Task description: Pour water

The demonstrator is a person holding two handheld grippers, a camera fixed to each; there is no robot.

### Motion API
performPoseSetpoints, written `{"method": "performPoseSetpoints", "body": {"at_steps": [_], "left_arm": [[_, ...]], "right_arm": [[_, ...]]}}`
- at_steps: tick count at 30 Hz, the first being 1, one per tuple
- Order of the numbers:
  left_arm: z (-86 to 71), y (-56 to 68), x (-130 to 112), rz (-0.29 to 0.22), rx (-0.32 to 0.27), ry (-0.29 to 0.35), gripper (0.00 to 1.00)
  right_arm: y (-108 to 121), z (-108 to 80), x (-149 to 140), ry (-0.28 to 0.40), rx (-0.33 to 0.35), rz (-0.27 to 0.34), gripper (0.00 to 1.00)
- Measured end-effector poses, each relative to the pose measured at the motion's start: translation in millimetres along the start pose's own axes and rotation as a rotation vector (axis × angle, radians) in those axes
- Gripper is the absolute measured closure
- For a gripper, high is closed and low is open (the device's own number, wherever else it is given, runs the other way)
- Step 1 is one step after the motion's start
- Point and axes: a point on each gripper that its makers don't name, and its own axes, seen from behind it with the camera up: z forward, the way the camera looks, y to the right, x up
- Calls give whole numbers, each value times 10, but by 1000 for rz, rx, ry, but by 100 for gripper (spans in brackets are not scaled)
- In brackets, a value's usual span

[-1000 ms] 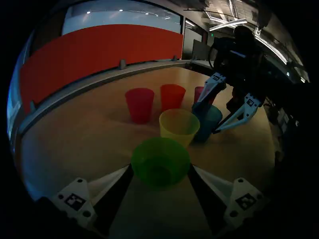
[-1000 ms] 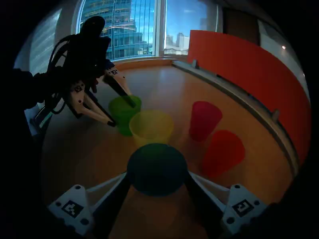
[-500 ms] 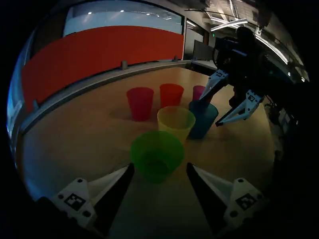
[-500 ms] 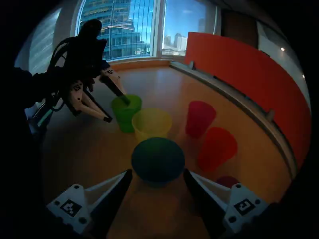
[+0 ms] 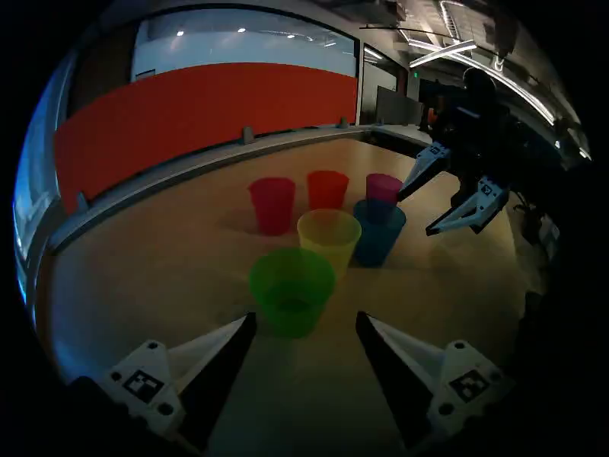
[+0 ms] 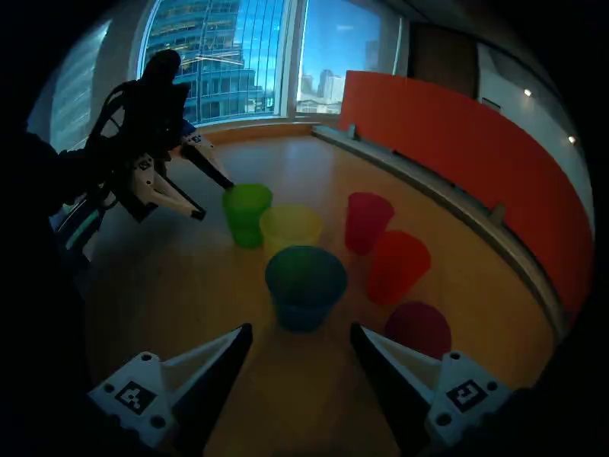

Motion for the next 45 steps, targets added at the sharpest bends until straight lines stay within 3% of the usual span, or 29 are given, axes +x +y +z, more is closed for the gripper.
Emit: {"method": "performPoseSetpoints", "body": {"at_steps": [17,32,45], "left_arm": [[-313,-41,188,-52,106,126,3],[-589,-215,398,-82,274,281,3],[-739,-295,514,-102,373,362,3]], "right_arm": [[40,-342,200,122,-93,64,1],[348,-655,252,277,-275,185,1],[697,-890,200,389,-452,301,1]]}}
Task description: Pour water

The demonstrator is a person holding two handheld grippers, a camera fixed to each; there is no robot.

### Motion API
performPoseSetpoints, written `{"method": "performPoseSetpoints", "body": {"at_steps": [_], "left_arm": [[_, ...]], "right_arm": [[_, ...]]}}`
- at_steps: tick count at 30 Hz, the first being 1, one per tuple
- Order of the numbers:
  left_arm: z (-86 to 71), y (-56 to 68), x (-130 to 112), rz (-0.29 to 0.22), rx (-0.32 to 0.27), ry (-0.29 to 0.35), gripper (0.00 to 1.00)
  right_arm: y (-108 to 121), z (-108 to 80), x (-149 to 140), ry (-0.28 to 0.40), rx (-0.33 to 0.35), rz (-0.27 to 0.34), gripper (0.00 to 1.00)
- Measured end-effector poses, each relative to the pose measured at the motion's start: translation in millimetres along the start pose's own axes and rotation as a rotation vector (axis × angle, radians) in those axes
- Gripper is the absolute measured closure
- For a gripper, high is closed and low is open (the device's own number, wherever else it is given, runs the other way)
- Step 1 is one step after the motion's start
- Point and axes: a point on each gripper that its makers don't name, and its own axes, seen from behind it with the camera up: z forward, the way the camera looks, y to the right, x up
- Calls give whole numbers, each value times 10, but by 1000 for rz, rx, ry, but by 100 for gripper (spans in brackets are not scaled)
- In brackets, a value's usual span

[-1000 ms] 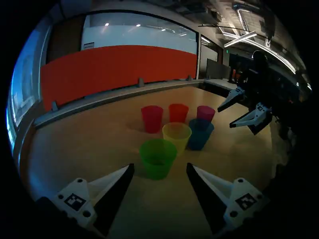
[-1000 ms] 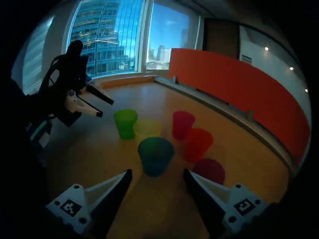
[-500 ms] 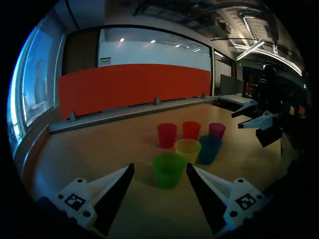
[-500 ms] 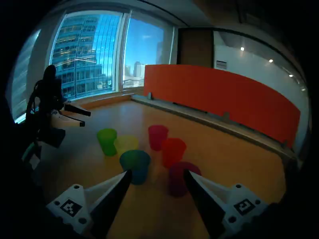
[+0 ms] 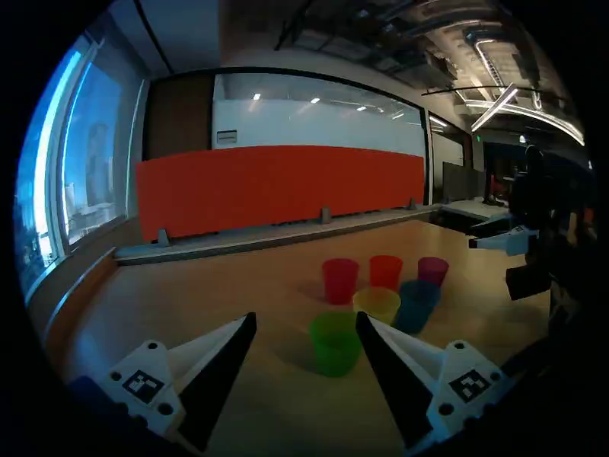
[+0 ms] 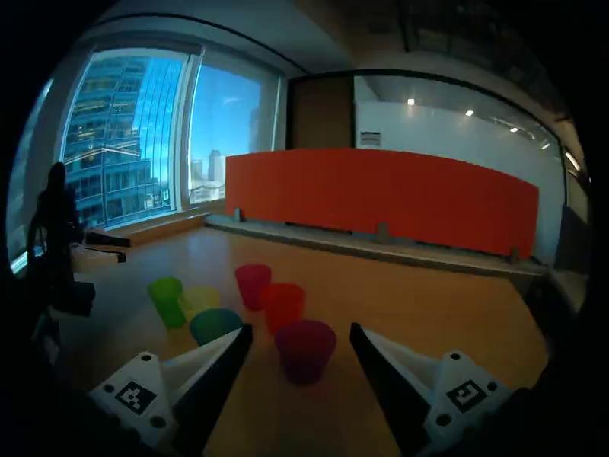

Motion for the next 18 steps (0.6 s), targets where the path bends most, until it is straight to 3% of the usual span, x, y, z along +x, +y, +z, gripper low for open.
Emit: {"method": "performPoseSetpoints", "body": {"at_steps": [18], "left_arm": [[-28,-200,265,-54,134,122,3]], "right_arm": [[418,-129,272,164,-246,62,1]]}}
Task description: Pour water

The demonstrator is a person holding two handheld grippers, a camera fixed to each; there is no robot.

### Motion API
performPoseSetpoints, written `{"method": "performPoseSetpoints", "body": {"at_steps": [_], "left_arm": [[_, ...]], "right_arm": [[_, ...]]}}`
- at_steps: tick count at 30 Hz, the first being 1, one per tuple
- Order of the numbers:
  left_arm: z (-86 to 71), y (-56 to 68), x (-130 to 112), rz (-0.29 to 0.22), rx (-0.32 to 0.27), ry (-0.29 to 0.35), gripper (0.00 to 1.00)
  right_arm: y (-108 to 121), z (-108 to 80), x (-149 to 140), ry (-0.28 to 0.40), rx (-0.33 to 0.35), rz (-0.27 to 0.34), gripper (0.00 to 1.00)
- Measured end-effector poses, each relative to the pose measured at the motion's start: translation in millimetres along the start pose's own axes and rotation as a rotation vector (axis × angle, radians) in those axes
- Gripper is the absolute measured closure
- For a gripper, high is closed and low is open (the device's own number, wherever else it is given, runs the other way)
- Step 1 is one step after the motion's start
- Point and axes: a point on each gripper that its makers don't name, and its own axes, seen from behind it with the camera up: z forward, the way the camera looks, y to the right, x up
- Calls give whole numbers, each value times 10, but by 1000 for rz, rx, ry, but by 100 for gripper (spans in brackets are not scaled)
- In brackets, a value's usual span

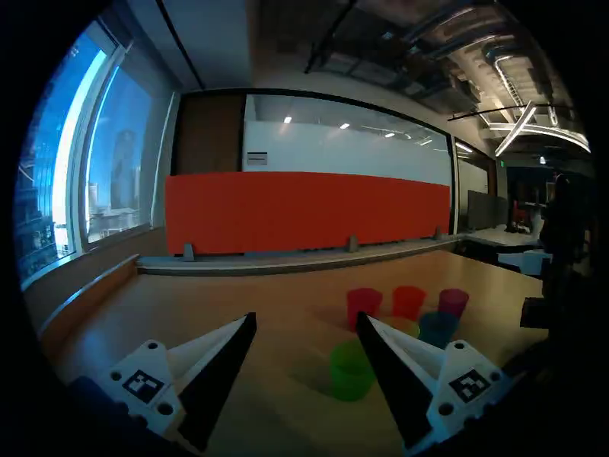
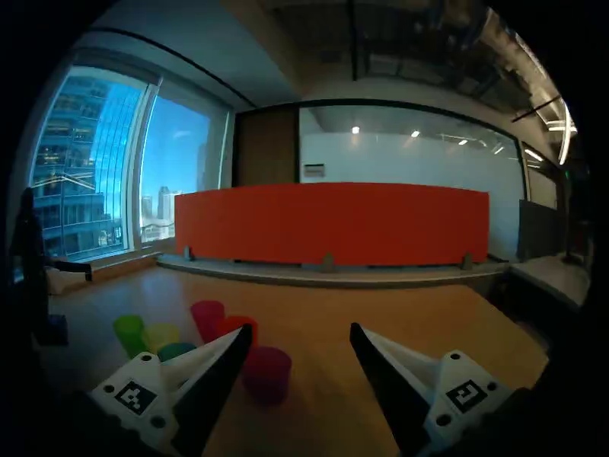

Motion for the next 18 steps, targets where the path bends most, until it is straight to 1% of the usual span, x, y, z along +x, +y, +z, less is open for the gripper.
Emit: {"method": "performPoseSetpoints", "body": {"at_steps": [3,8,14,18], "left_arm": [[-1,-27,47,-4,21,19,3],[3,-65,134,10,50,42,3],[12,-94,253,17,74,68,3],[21,-118,275,21,93,70,3]], "right_arm": [[46,-12,19,17,-34,-3,1],[133,-31,112,49,-86,12,1],[232,-63,212,80,-126,21,1],[317,-89,244,88,-158,12,1]]}}
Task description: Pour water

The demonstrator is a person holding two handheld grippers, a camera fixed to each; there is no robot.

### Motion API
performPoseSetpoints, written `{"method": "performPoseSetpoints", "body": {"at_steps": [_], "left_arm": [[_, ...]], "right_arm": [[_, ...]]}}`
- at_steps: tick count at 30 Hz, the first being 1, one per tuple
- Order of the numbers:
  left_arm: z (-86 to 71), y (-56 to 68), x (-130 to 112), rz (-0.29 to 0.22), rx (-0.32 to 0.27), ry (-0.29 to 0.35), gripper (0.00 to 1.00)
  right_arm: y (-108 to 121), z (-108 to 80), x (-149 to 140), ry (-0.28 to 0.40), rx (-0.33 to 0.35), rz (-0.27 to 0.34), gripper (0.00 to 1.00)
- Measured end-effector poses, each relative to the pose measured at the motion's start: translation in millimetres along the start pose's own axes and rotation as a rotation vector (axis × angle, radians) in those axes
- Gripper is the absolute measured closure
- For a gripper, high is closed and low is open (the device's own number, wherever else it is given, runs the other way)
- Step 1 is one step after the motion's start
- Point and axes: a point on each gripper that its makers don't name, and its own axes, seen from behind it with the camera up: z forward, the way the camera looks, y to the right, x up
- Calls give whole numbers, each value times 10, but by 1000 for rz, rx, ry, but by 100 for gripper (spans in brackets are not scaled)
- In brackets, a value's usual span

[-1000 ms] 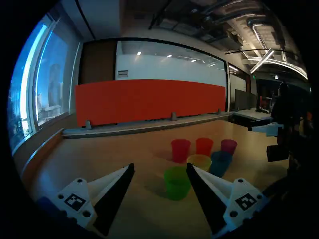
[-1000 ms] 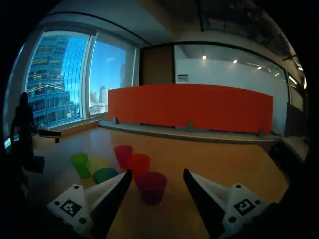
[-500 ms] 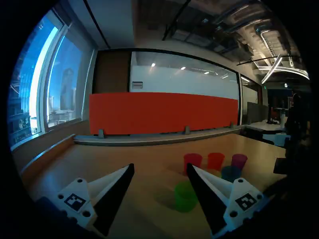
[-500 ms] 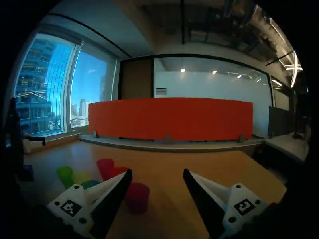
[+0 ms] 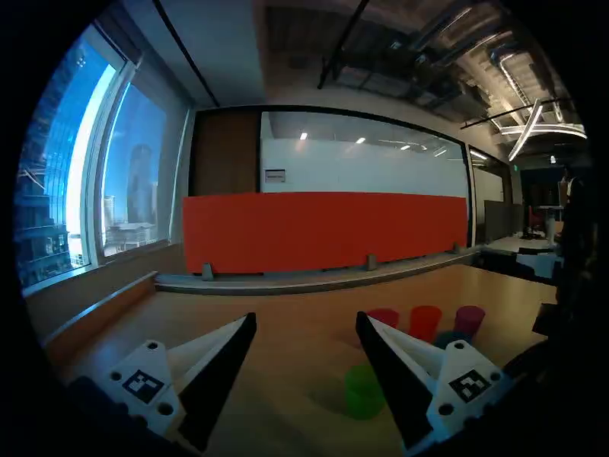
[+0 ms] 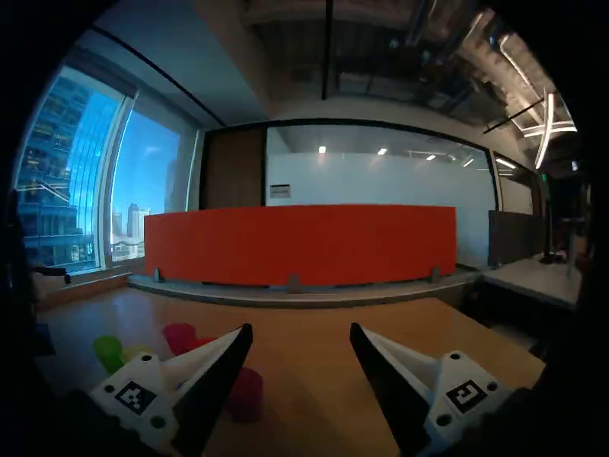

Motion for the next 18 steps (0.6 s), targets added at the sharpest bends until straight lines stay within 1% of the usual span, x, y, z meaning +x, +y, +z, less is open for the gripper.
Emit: {"method": "performPoseSetpoints", "body": {"at_steps": [5,9,14,18], "left_arm": [[23,-38,-3,20,26,15,3],[37,-53,-12,51,44,26,3],[41,-27,23,93,58,57,3],[36,2,-2,110,68,69,3]], "right_arm": [[78,-8,14,5,-27,-31,1],[77,-9,-1,1,-29,-41,1],[67,3,-36,-9,-28,-38,1],[54,4,-81,-18,-28,-34,1]]}}
